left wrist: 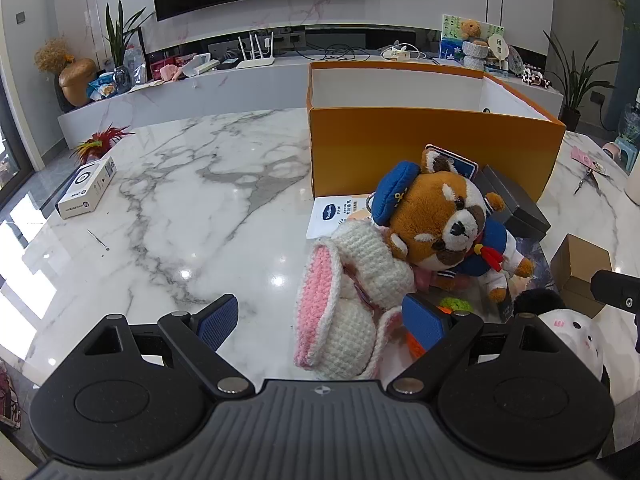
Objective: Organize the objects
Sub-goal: 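Grasp the crocheted bunny plush with the left tool while the right tool grasps the white cat plush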
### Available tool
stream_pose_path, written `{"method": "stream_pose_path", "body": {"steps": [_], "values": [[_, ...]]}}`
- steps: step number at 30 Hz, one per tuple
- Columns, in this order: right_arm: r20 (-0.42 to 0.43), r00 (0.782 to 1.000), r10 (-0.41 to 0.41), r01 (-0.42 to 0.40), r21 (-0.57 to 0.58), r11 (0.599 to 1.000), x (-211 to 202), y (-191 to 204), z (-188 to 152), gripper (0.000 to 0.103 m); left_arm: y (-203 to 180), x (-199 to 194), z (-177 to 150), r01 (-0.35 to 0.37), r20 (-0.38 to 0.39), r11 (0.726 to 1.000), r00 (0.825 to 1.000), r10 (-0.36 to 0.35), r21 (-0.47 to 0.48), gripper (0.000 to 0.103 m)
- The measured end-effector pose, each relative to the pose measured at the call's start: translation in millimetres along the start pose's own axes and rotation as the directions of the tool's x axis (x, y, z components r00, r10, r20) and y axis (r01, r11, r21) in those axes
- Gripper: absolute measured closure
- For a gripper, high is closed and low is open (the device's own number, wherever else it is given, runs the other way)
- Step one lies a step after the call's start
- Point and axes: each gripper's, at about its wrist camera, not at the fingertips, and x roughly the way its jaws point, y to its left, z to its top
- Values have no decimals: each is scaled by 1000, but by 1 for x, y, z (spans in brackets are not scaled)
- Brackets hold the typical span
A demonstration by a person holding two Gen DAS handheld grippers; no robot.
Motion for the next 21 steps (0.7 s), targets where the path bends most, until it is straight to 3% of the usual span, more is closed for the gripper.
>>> {"method": "stream_pose_path", "body": {"steps": [12, 21], "values": [[2, 1000, -1, 1, 0, 1000, 0, 0, 0, 1, -2, 0, -1, 5, -4, 1000, 1000, -5, 2, 0], [-7, 1000, -20, 20, 41, 999, 6, -15, -2, 1, 4, 9, 1, 54, -35, 998, 998, -55, -33, 0]]}}
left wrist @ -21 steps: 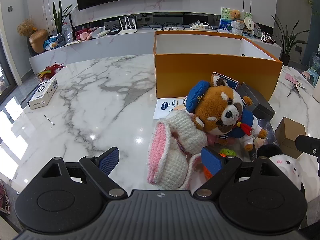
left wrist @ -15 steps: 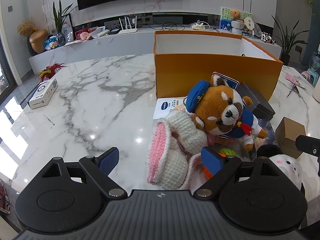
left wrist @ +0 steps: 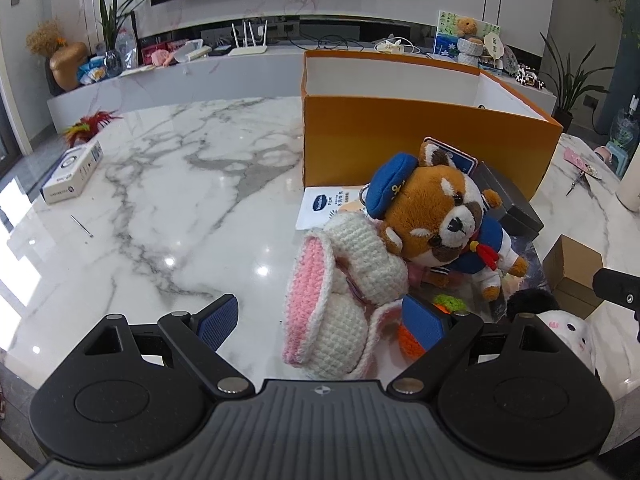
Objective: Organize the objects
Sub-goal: 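Grasp the crocheted bunny plush with the left tool while the right tool grasps the white cat plush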
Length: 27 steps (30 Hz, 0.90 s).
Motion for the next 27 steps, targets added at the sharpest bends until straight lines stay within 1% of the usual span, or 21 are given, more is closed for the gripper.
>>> {"method": "stream_pose_path", "body": {"steps": [5, 10, 15, 21, 24, 27], "values": [[-4, 1000, 27, -27, 21, 999, 0, -5, 0, 1, -2, 9, 2, 4, -10, 1000, 1000, -4, 0, 0], [-16, 994, 106, -105, 51, 993, -7, -7, 0, 1, -5, 24, 5, 4, -26, 1000, 1000, -4, 0, 0], [-41, 985, 168, -164, 89, 983, -11, -6, -6, 1, -7, 40, 7, 29, -52, 1000, 998, -29, 2, 0], [-108, 964, 243, -230, 116, 966, -3, 8, -17, 1, -14, 53, 4, 18, -88, 1000, 996, -17, 19, 0], [-151, 951, 270, -255, 110, 961, 6, 21, -24, 1, -12, 55, 4, 26, -93, 1000, 995, -26, 1, 0], [-170, 942, 288, -273, 106, 956, 13, 32, -29, 1, -9, 56, 3, 37, -96, 999, 995, -39, -20, 0]]}}
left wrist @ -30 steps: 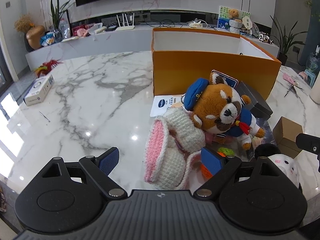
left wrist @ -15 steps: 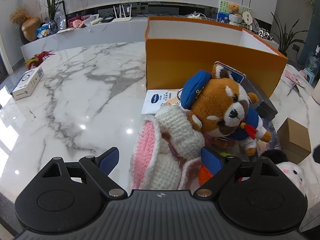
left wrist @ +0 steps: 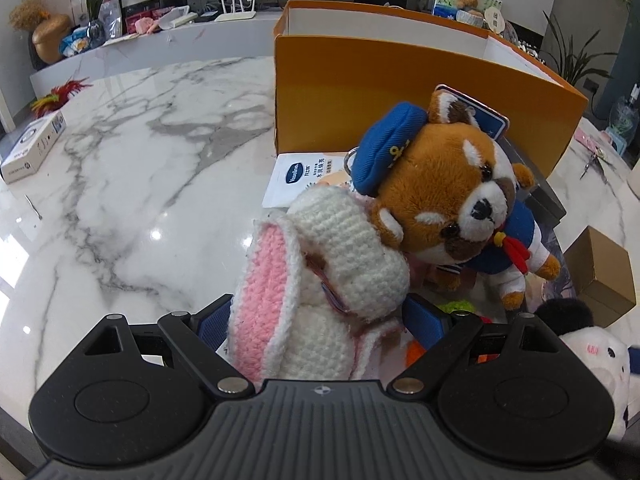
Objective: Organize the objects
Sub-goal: 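Grasp the crocheted bunny plush with the left tool while the right tool grasps the white cat plush, then lift both plushes and carry them over the orange box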
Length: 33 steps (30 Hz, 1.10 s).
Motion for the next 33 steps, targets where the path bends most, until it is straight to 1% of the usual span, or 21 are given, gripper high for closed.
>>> {"method": "stream_pose_path", "body": {"steps": [2, 3, 4, 6, 11, 16, 18, 19, 25, 29, 33], "values": [[-12, 1000, 8, -7, 7, 1000, 7, 2, -1, 1, 2, 0, 0, 8, 1, 1000, 1000, -8, -9, 0], [-16, 1000, 11, -11, 16, 1000, 10, 3, -2, 1, 3, 1, 0, 19, 1, 1000, 1000, -19, -14, 4], [-20, 1000, 14, -14, 26, 1000, 12, 3, -2, 1, 3, 2, 0, 27, -2, 999, 1000, -27, -20, 6], [-32, 999, 16, -14, 48, 999, 16, 1, -1, 1, 6, 4, -1, 47, -8, 998, 999, -47, -35, 12], [-53, 998, 33, -26, 128, 991, 24, -7, -1, 1, 6, 4, 0, 52, -7, 997, 999, -53, -48, 15], [-51, 997, 56, -47, 154, 987, 25, -11, -1, 1, 9, 4, 0, 65, -5, 996, 998, -65, -67, 20], [-49, 997, 55, -47, 142, 989, 26, -10, -1, 6, 10, 3, 0, 70, -4, 995, 997, -71, -76, 22], [-46, 997, 59, -52, 138, 989, 27, -10, -1, 6, 10, 3, 0, 73, -3, 994, 997, -74, -79, 23], [-41, 997, 59, -54, 115, 992, 26, -8, 0, 11, 18, 1, -1, 100, -2, 989, 995, -101, -111, 34], [-30, 998, 61, -57, 109, 992, 22, -8, 1, 18, 25, 0, -2, 122, -1, 983, 992, -124, -136, 41], [-22, 998, 66, -63, 113, 992, 18, -10, 2, 22, 26, -4, -4, 130, 7, 982, 991, -131, -134, 48]]}}
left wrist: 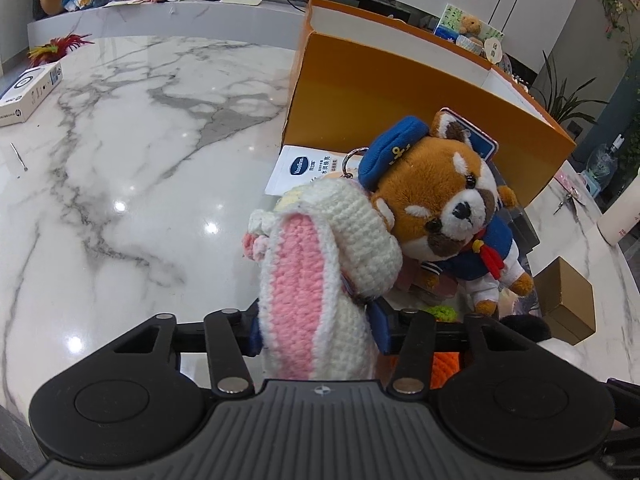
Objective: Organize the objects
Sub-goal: 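Lift both plushes and carry them over the orange box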
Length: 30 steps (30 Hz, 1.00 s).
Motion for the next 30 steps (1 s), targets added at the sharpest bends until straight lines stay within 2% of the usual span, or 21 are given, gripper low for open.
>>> {"method": "stream_pose_path", "body": {"steps": [8, 12, 20, 30], "values": [[27, 1000, 7, -7, -14, 1000, -7, -2, 1, 23, 4, -5, -2, 8, 4, 1000, 1000, -8, -12, 52], [49, 998, 29, -28, -22, 999, -11, -3, 3, 23, 5, -10, -4, -10, 6, 1000, 1000, 10, -7, 52], [70, 997, 18, -16, -20, 1000, -17, -8, 7, 23, 15, -28, -10, -25, -14, 999, 1000, 25, -31, 52], [152, 988, 18, -22, 23, 999, -38, -18, 13, 23, 19, -60, -6, -37, 68, 999, 997, 39, -25, 52]]}}
